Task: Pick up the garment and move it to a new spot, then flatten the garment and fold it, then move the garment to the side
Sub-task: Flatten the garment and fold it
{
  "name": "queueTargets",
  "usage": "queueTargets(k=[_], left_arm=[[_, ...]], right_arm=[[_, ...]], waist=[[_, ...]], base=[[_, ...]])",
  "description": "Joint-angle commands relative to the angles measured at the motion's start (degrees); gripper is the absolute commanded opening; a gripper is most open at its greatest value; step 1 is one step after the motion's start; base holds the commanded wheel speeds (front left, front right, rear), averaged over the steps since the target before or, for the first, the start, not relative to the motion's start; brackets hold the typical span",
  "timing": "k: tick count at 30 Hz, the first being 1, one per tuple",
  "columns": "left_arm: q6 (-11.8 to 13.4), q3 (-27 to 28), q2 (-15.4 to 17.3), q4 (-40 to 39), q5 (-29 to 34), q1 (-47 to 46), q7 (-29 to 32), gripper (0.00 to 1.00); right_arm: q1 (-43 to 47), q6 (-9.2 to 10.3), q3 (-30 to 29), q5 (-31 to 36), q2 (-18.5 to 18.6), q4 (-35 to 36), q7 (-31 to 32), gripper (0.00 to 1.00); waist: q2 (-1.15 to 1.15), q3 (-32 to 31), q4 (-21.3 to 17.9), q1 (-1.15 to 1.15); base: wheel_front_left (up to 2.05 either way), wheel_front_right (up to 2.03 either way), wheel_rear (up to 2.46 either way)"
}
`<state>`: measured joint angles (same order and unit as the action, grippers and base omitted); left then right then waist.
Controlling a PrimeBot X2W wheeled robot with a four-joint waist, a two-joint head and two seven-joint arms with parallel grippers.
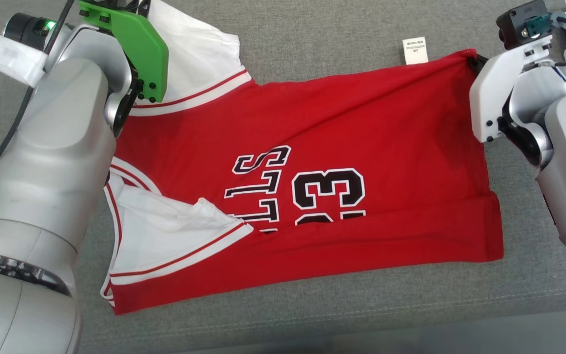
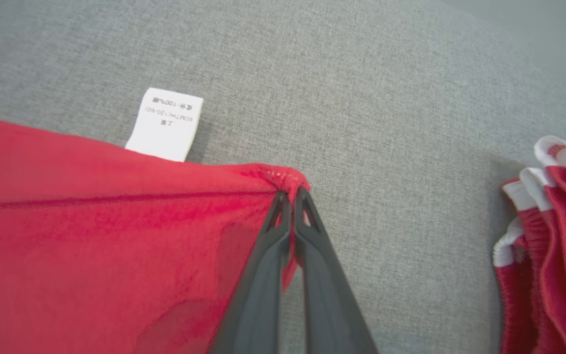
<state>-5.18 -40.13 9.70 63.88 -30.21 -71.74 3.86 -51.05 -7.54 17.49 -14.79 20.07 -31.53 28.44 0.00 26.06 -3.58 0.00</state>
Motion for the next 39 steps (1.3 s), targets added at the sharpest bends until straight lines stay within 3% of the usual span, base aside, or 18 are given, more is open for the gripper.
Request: queueTargets(k=[1, 12, 16, 22, 27, 39], left_arm=[[0.84, 0.55, 0.27, -0.5, -0.71, 1.8, -2.4, 0.0], [5.69, 3.33, 2.13, -6.26, -2.37, 8.3, -14.24, 0.0], [6.35, 3.81, 2.92, -9.16, -3.11, 11.34, -15.82, 0.0], [7.52, 3.54, 4.58, -15.83, -3.45, 18.39, -16.99, 0.0], [10.75, 3.3, 6.97, -25.01, -3.64, 27.11, -17.1, 0.0], [21.81, 3.0, 14.06, -53.31, -5.8, 50.4, -11.06, 0.0]], right_arm=[[2.42, 0.11, -0.64, -1.19, 1.06, 1.69, -1.27, 0.0], [12.38, 0.1, -3.87, -3.72, 3.32, 9.01, -6.07, 0.0], [14.54, 0.1, -3.82, -4.3, 2.7, 9.56, -7.41, 0.0], [18.54, 0.1, -2.03, -6.22, 5.22, 11.92, -7.69, 0.0], [21.6, 0.1, -0.22, -7.11, 8.27, 14.6, -8.66, 0.0], [24.93, 0.1, 6.64, -8.72, 13.78, 15.92, -10.95, 0.0]], waist=[[0.0, -1.7, 1.12, 0.0], [0.0, -6.31, 3.51, 0.0], [0.0, -7.65, 4.08, 0.0], [0.0, -9.55, 4.84, 0.0], [0.0, -11.13, 5.15, 0.0], [0.0, -13.69, 6.14, 0.0]], base=[[0.0, 0.0, 0.0], [0.0, 0.0, 0.0], [0.0, 0.0, 0.0], [0.0, 0.0, 0.0], [0.0, 0.0, 0.0], [0.0, 0.0, 0.0]])
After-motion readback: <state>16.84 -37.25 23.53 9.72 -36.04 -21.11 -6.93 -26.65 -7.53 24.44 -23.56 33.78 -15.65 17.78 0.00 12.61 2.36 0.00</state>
